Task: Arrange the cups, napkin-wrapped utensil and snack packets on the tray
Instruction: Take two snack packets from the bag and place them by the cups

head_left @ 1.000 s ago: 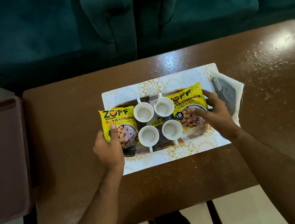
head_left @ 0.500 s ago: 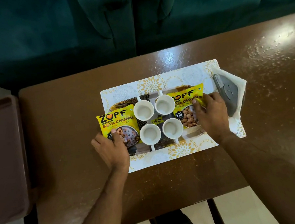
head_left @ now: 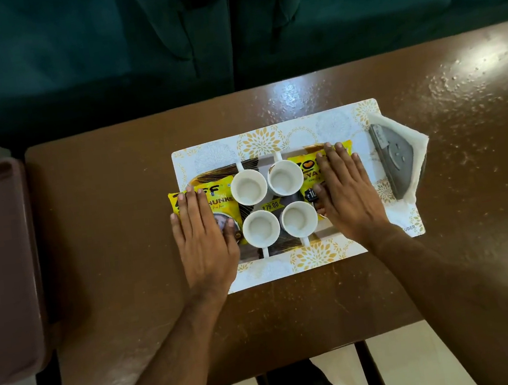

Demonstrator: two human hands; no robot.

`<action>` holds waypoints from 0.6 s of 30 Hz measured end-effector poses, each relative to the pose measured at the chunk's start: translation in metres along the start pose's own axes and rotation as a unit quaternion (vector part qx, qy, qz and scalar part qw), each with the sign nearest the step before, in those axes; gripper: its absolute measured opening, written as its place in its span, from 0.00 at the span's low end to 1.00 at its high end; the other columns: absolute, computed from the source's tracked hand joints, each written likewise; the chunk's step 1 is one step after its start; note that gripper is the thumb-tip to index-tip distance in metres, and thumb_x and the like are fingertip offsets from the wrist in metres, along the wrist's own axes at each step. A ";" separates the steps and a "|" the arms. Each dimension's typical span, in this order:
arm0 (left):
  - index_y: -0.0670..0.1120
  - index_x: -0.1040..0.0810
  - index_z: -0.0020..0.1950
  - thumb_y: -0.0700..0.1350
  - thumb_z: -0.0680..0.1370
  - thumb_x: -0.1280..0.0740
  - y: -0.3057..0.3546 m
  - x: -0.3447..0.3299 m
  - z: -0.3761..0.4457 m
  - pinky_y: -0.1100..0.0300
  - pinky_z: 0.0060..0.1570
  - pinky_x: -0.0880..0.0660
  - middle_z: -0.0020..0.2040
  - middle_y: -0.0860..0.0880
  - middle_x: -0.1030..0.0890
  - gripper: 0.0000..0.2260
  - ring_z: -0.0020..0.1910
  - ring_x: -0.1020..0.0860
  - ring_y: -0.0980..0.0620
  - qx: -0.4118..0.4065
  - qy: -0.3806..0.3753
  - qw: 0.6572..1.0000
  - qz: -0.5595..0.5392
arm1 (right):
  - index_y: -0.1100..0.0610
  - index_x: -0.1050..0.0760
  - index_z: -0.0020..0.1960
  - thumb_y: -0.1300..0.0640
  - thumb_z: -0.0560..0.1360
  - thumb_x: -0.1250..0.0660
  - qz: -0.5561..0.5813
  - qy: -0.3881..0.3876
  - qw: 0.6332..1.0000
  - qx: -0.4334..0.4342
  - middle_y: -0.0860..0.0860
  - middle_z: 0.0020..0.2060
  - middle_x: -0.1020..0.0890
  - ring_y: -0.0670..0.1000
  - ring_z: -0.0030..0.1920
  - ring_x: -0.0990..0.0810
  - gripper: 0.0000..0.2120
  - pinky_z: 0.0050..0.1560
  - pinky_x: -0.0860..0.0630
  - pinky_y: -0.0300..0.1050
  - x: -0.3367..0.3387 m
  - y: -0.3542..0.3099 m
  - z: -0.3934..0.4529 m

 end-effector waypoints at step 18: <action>0.43 0.54 0.84 0.56 0.85 0.53 -0.003 -0.016 0.002 0.41 0.82 0.47 0.85 0.44 0.52 0.31 0.85 0.55 0.46 0.010 0.008 1.000 0.026 | 0.57 0.54 0.83 0.44 0.86 0.58 -0.020 -0.051 0.998 -0.002 0.55 0.83 0.54 0.56 0.83 0.60 0.30 0.81 0.52 0.63 -0.018 0.001 0.001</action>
Point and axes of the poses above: each hand's wrist, its own z-axis towards the middle knuckle, its own x-axis out of the back of the hand, y = z × x, the point moved 10 cm from there along z, towards the middle knuckle
